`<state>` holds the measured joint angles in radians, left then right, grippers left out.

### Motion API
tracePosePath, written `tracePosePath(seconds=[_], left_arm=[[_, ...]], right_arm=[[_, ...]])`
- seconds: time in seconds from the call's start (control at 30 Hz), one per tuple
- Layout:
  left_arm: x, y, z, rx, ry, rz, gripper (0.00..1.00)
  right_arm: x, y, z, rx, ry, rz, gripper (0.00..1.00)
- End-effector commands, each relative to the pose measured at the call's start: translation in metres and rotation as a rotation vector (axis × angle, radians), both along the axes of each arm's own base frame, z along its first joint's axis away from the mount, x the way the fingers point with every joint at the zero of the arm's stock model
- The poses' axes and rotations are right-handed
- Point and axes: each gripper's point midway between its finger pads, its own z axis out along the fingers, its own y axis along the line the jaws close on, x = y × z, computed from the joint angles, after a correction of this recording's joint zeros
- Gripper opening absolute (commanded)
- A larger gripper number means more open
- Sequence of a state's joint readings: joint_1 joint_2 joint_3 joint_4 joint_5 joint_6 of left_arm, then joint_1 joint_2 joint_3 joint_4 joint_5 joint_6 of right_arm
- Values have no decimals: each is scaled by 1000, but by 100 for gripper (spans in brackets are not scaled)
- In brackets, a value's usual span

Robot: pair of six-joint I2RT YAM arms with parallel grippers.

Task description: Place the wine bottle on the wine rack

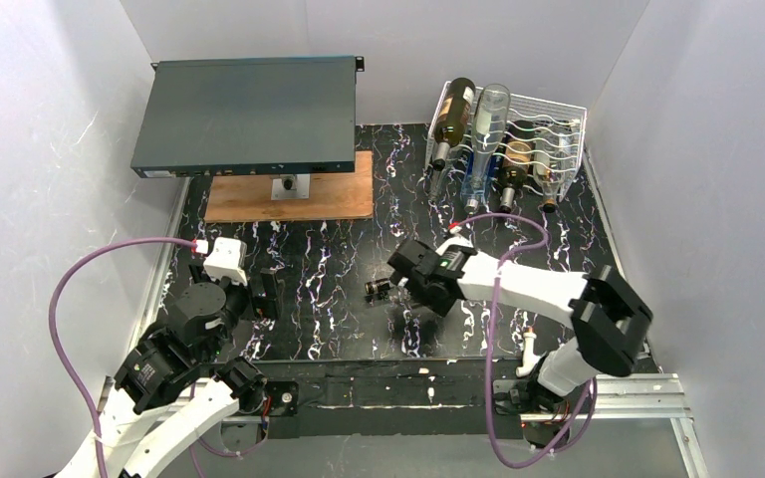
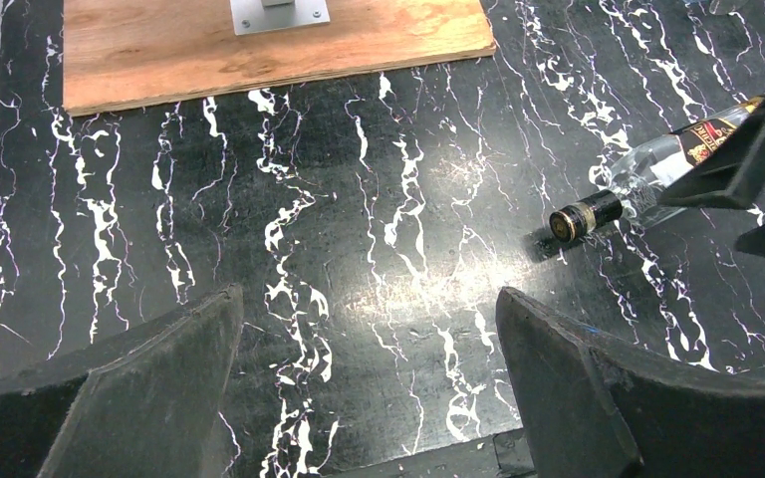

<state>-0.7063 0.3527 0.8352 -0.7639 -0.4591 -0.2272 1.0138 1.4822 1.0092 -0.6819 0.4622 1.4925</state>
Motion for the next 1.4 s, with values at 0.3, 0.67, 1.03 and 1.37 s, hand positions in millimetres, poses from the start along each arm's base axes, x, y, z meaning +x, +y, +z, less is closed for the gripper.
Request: tracePosePath(seconds=[0.3,0.67,1.03,1.37], left_arm=[[0,4,-1,12,-10,12,98],[1,3,-2,16,-3,9,98],[1,2,-3,17,0,4,98],[2,-2,-5,23,12,-13,98]], right_arm=[[24,69,-31,72,-30,-143,98],[37,57,-21,6,-120,-117,98],[43,4,-5,17,-241,126,98],[71,-82,6,110,-336,219,98]])
